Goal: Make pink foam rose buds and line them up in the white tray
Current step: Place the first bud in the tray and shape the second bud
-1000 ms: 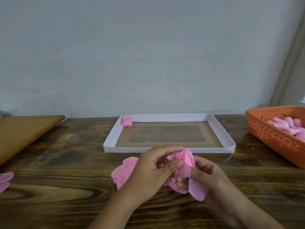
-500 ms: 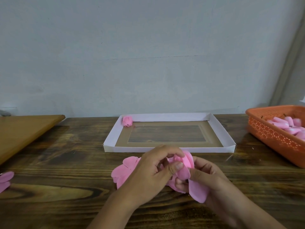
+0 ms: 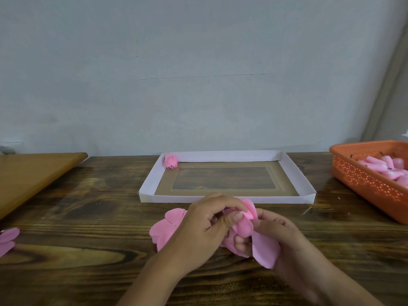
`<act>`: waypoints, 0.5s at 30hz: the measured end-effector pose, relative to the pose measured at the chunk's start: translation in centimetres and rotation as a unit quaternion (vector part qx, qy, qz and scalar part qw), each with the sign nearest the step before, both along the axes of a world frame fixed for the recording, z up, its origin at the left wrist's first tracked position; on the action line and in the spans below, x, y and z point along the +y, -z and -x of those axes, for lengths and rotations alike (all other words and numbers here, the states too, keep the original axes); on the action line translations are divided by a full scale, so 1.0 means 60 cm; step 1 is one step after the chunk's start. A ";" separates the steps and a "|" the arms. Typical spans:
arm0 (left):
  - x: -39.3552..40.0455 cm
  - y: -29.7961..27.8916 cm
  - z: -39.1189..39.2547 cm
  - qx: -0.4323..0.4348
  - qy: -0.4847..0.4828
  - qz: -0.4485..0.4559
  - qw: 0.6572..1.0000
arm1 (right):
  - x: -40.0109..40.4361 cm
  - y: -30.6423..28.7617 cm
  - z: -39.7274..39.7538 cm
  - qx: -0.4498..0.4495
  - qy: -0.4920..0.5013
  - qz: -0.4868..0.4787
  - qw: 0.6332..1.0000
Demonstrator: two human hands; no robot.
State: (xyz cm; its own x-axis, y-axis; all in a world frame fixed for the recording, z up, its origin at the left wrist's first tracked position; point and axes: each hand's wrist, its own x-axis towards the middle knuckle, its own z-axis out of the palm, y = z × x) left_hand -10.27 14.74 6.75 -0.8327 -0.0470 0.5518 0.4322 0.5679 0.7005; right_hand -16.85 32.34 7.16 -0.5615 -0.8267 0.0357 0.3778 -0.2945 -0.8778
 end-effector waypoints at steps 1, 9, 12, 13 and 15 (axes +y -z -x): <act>0.000 0.000 0.000 -0.003 0.003 -0.015 1.000 | 0.001 -0.001 0.001 -0.007 -0.012 0.009 1.000; -0.002 -0.007 -0.003 0.004 0.002 -0.105 0.994 | 0.010 -0.010 0.014 -0.045 -0.093 0.083 0.991; -0.002 -0.008 -0.005 -0.001 0.009 -0.121 0.993 | 0.012 -0.003 0.018 -0.050 -0.098 0.087 0.990; -0.002 -0.009 -0.006 -0.004 0.016 -0.129 0.991 | 0.012 -0.001 0.020 -0.047 -0.100 0.085 0.990; -0.002 -0.008 -0.006 -0.006 0.020 -0.136 0.991 | 0.013 0.003 0.024 -0.040 -0.104 0.077 0.991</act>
State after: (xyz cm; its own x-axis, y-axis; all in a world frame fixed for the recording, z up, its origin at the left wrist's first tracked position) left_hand -9.93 14.64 7.25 -0.8432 -0.1597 0.5134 0.4408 0.3414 0.8301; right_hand -18.30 33.10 7.00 -0.3853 -0.9131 0.1331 0.5111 -0.3313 -0.7931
